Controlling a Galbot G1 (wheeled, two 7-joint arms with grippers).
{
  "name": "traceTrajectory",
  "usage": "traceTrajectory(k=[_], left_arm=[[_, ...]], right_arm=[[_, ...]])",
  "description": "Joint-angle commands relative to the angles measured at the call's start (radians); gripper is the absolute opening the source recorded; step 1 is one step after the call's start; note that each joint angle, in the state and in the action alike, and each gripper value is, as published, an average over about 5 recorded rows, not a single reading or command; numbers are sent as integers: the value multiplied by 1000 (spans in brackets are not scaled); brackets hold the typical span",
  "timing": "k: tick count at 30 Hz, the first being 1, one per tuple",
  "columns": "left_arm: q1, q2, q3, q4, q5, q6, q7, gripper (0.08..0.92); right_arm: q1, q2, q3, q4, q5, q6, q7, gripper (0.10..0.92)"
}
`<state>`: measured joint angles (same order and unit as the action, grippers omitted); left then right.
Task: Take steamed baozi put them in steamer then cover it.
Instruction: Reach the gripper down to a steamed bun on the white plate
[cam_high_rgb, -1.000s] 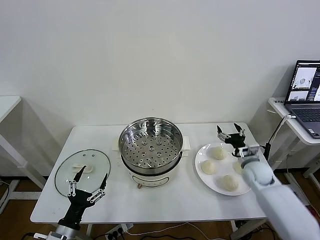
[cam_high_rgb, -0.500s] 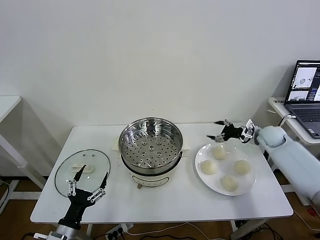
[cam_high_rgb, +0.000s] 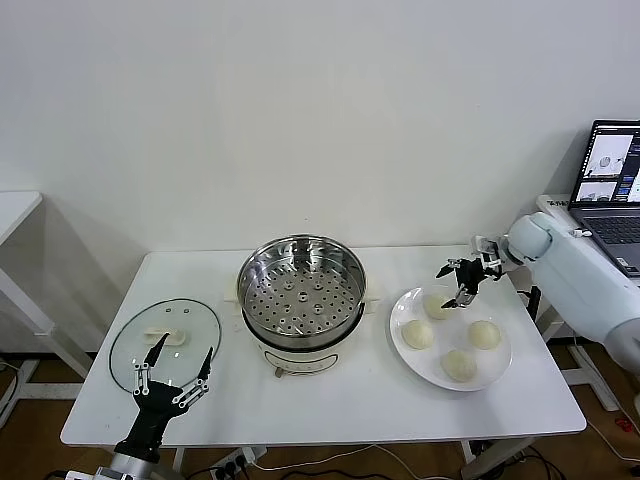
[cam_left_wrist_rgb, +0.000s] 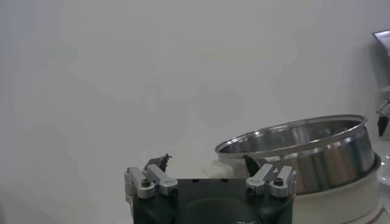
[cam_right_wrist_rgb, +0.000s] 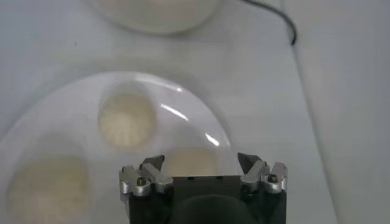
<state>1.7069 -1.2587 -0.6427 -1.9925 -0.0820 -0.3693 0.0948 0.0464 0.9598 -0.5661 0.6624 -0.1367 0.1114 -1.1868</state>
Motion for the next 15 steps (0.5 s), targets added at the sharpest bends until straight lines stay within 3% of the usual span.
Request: traceTrajectory(k=[1,15], left_arm=[[1,-3,0,1,0,-3,-1,823],[-1,-3,-3,7,0,-9,-5,823]], right_arm=[[37,115,-19,-161,-160,23,-40,823],[1,178,12,-233,-214,28,23,811]])
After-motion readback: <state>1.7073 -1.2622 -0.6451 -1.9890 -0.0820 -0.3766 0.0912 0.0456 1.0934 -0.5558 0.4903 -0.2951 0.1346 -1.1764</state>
